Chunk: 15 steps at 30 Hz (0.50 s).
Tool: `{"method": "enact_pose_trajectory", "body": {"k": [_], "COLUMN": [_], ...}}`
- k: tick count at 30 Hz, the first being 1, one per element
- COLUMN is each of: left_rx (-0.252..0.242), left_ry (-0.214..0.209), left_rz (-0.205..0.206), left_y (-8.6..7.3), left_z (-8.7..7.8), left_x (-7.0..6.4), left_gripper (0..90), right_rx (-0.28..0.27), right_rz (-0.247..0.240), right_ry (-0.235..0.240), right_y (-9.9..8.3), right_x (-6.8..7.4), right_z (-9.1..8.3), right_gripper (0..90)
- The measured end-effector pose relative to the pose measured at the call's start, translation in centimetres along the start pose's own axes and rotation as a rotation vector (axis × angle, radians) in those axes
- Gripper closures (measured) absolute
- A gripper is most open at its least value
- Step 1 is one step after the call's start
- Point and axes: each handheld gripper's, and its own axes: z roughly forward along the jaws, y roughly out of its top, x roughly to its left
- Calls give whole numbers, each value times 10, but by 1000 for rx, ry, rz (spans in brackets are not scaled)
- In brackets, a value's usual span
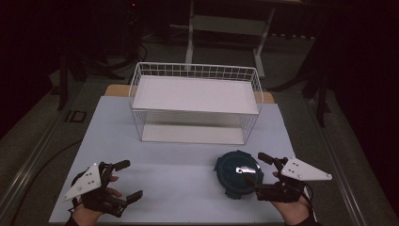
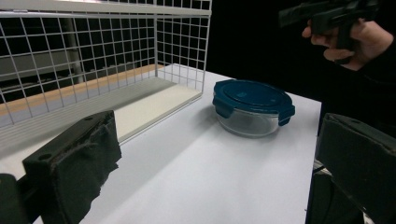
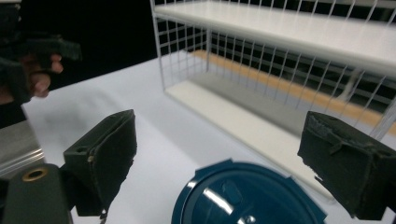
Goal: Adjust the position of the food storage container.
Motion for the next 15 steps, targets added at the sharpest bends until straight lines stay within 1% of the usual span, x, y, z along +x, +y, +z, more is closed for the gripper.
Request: {"method": "enact_pose_trajectory", "body": {"k": [1, 2, 3, 5, 6, 7, 8, 9, 10, 15], "left_rx": [-1, -2, -2, -2, -1, -1, -2, -3, -3, 0], "left_ry": [-2, -3, -2, -4, -4, -3, -5, -7, -7, -11], "left_rz": [-2, -3, -3, -3, -1, 0, -2, -3, -2, -2], "left_y": [0, 0, 0, 0, 0, 0, 0, 0, 0, -1], "left_z": [0, 0, 0, 0, 0, 0, -1, 0, 0, 0], "left_x": [0, 0, 0, 0, 0, 0, 1, 1, 1, 1], "left_gripper": [0, 0, 0, 0, 0, 0, 0, 0, 0, 0], "right_rx": [0, 17, 29, 49, 55, 64, 73, 83, 94, 146], "right_rz": [0, 3, 3, 5, 9, 17, 24, 31, 35, 50], "right_ry": [0, 12, 5, -18, -32, -43, -44, -55, -62, -83], "right_y": [0, -2, -5, -11, -14, -17, -20, -24, -27, -44], "right_x": [0, -3, -6, -11, -13, -15, -18, -21, -23, -31], "right_z": [0, 0, 1, 0, 0, -1, -1, -1, -1, 0], "right_gripper": [167, 209, 231, 353, 379, 443, 483, 504, 551, 673]}}
